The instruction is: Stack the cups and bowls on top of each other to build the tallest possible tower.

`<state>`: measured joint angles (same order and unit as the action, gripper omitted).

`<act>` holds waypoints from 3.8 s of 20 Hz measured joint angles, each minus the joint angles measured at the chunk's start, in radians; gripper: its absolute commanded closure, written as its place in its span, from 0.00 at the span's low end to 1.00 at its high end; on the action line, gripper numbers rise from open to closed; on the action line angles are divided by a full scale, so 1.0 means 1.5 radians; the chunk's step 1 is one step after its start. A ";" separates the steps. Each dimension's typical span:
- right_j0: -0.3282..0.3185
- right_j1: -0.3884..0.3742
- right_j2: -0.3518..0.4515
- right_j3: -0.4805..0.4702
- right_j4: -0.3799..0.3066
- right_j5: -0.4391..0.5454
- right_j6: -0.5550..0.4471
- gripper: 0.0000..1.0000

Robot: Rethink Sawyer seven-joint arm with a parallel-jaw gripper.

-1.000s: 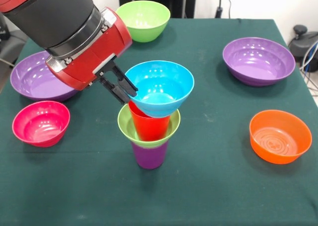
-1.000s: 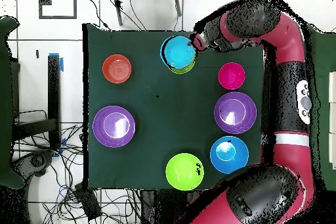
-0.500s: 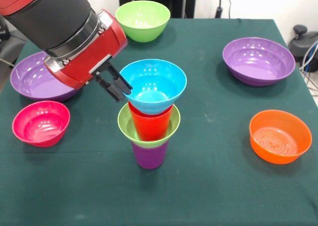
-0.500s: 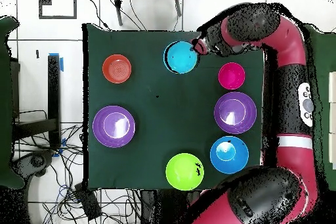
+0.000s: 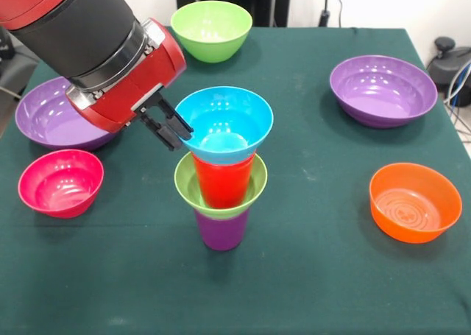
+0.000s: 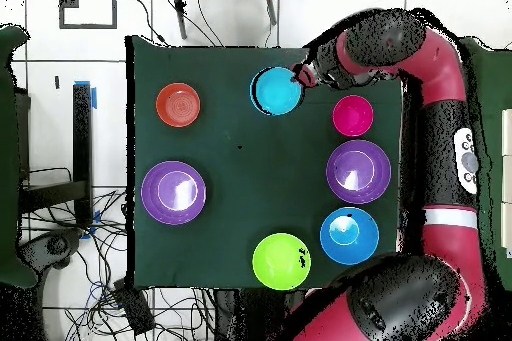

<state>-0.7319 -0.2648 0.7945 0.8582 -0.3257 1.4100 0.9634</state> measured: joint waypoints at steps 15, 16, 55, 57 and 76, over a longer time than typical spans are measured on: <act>0.001 0.000 0.000 0.000 0.002 0.000 0.000 0.00; 0.001 0.000 0.000 0.000 0.002 0.000 0.000 0.00; 0.071 -0.044 0.003 -0.184 0.048 0.143 0.000 0.00; 0.076 -0.046 0.006 -0.201 0.047 0.161 0.000 0.00; 0.087 -0.048 0.149 -0.369 -0.097 0.219 0.000 0.00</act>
<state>-0.6008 -0.3374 1.0173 0.3046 -0.4718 1.7377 0.9639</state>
